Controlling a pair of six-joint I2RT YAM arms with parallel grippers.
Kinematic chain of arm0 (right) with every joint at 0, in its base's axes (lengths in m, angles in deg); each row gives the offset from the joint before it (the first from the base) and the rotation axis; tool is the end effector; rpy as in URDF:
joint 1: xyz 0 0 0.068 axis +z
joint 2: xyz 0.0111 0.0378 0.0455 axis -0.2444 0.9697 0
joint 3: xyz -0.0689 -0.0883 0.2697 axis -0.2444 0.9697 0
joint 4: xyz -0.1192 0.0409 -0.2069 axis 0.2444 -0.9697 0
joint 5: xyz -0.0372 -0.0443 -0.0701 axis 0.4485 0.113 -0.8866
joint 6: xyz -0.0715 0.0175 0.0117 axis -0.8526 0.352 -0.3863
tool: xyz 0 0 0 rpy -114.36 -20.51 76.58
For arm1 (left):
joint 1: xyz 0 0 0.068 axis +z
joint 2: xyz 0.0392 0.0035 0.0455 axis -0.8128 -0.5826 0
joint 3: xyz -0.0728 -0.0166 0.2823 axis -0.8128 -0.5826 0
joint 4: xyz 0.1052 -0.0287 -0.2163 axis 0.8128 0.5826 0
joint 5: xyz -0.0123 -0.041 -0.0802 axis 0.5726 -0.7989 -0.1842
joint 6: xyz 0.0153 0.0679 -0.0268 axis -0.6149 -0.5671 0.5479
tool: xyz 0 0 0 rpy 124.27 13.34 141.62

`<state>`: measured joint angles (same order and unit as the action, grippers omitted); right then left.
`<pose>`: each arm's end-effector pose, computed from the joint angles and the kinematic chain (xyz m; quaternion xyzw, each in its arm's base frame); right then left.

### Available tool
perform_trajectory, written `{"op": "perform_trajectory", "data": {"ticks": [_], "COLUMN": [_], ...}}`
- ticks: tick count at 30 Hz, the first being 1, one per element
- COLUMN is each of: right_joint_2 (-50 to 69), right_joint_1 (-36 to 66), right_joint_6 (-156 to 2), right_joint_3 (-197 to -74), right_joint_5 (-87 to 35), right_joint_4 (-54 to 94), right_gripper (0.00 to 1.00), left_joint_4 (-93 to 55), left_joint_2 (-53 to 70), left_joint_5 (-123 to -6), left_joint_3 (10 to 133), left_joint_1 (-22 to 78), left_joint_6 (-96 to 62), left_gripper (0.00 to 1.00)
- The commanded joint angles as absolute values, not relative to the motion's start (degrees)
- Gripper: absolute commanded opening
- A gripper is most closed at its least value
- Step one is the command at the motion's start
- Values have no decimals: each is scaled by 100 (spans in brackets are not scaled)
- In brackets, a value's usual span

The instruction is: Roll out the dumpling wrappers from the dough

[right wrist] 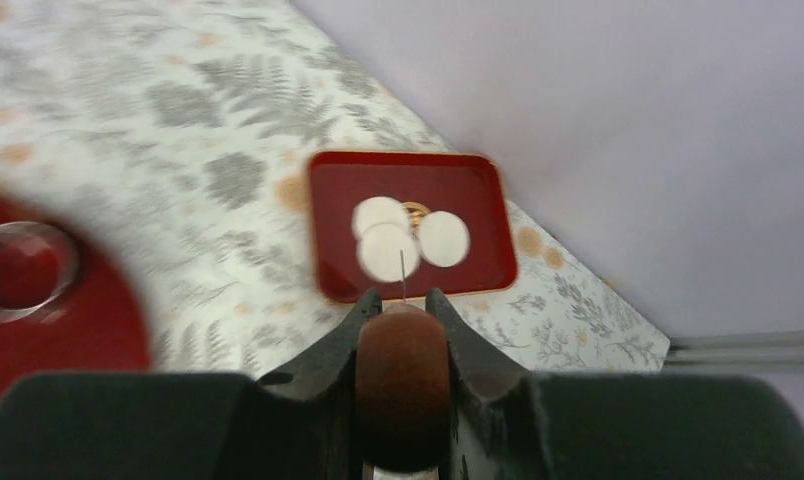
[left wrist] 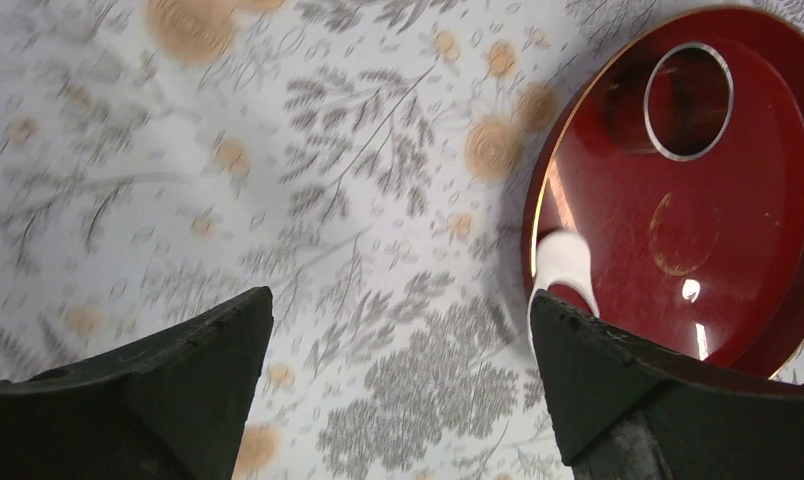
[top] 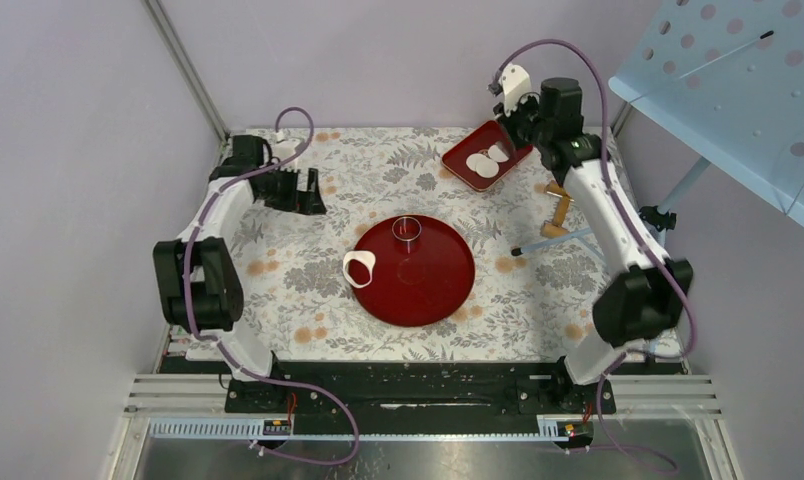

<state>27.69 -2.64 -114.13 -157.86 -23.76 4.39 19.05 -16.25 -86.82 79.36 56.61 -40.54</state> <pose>0.4118 0.0946 0.4045 -0.3344 0.7346 -0.0299 0.5896 0.3738 -0.0174 0.2635 0.1529 0.9140 -0.2177 0.3064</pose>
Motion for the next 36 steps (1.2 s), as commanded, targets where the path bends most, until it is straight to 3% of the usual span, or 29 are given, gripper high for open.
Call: {"op": "perform_trajectory", "data": {"ticks": [1, 5, 12, 16, 18, 21, 27, 31, 36], "right_joint_2": [914, -305, -1090, -1565, -1819, -2346, -3363, -3763, -3905], "right_joint_1": [3, 164, 167, 176, 180, 176, 179, 176, 178], "right_joint_6": [-11992, -12627, -13189, -13397, -13606, -13976, -14861, -15251, -15190], "right_joint_3": [-14036, -12245, -10256, -9157, -8847, -8656, -8602, -8770, -9001], "right_joint_5": [-942, -736, -701, -297, -88, 194, 437, 630, 861], "right_joint_4": [201, 629, 1460, 2285, 2320, 1640, -163, -1278, -2002], "right_gripper": [0, 0, 0, 9, 21, 52, 85, 99, 99], "left_joint_4": [1726, 1833, 1976, 2177, 2173, 2122, 2031, 2020, 2020], "left_joint_2": [-641, -30, 947, 1257, 1367, 1501, 1460, 1444, 1555], "left_joint_5": [-8779, -8837, -9053, -9224, -9394, -9421, -9670, -9759, -9894], "left_joint_3": [7248, 6636, 5568, 5341, 5240, 5129, 5074, 5051, 4995], "left_joint_1": [6093, 6405, 6517, 6533, 6566, 6649, 6800, 6896, 6986], "left_joint_6": [-4350, -4645, -4972, -4999, -4961, -4985, -5010, -5026, -5029], "left_gripper": [99, 99, 99, 99, 99, 99, 99, 99, 99]}}
